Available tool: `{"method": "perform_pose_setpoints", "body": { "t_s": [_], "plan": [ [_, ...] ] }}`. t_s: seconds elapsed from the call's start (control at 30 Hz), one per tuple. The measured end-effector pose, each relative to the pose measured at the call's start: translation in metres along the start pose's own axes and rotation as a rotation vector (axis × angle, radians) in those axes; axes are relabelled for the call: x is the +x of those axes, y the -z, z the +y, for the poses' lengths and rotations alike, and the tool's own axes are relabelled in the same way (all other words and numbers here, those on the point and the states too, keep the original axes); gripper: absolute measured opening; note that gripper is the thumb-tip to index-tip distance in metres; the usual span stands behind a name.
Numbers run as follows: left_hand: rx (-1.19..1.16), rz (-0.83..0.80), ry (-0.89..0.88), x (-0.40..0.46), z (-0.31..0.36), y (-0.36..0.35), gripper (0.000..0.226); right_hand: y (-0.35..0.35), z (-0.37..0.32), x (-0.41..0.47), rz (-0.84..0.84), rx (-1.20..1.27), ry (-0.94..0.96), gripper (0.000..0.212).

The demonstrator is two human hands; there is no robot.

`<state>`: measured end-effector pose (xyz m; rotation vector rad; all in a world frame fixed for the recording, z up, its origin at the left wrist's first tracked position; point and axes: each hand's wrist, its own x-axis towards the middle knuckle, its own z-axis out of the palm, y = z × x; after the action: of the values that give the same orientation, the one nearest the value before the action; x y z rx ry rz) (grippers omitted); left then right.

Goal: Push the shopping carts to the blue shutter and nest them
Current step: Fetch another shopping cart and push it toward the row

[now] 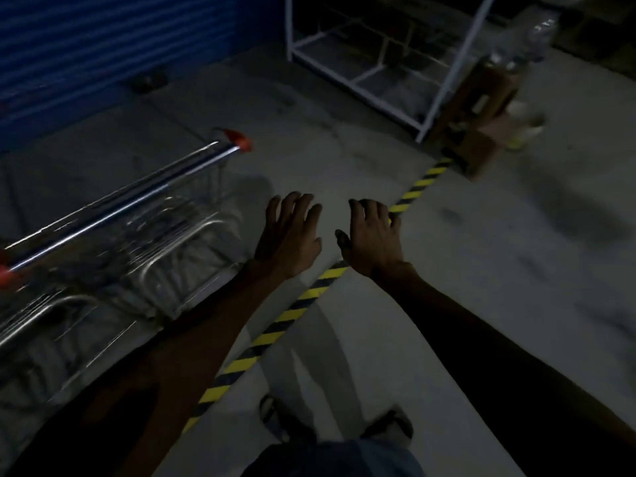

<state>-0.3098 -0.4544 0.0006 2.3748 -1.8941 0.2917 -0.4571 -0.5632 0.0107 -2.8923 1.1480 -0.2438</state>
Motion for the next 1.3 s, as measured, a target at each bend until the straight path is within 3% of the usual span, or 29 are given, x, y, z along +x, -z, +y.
{"method": "perform_pose_setpoints", "body": {
  "t_s": [0.2,0.47,0.73,0.93,1.0,1.17,1.2,1.27,1.3],
  "plan": [
    [-0.003,-0.018,-0.368,0.063,0.159,0.003,0.056,0.018,0.149,-0.099,0.006,-0.008,-0.351,0.06],
    [-0.028,-0.016,-0.771,0.098,0.42,0.004,0.058,0.039,0.342,-0.275,0.041,-0.007,-0.815,0.058],
    [-0.053,0.028,-1.148,0.111,0.665,0.013,0.057,0.067,0.476,-0.455,0.076,0.003,-1.24,0.058],
    [-0.078,0.03,-1.374,0.1,0.824,0.016,0.056,0.083,0.546,-0.554,0.12,-0.001,-1.525,0.056],
    [-0.08,0.016,-1.377,0.099,0.828,0.014,0.055,0.083,0.548,-0.555,0.128,-0.011,-1.501,0.056],
    [-0.124,0.04,-1.543,0.115,0.987,0.006,0.054,0.097,0.649,-0.622,0.145,-0.052,-1.691,0.056],
    [-0.125,0.058,-1.527,0.115,0.991,0.009,0.054,0.098,0.652,-0.623,0.146,-0.057,-1.69,0.056],
    [-0.135,0.027,-1.576,0.131,1.073,0.012,0.055,0.109,0.715,-0.646,0.156,-0.055,-1.742,0.057],
    [-0.135,0.057,-1.576,0.131,1.076,0.015,0.056,0.109,0.718,-0.645,0.155,-0.069,-1.742,0.057]
  ]
}}
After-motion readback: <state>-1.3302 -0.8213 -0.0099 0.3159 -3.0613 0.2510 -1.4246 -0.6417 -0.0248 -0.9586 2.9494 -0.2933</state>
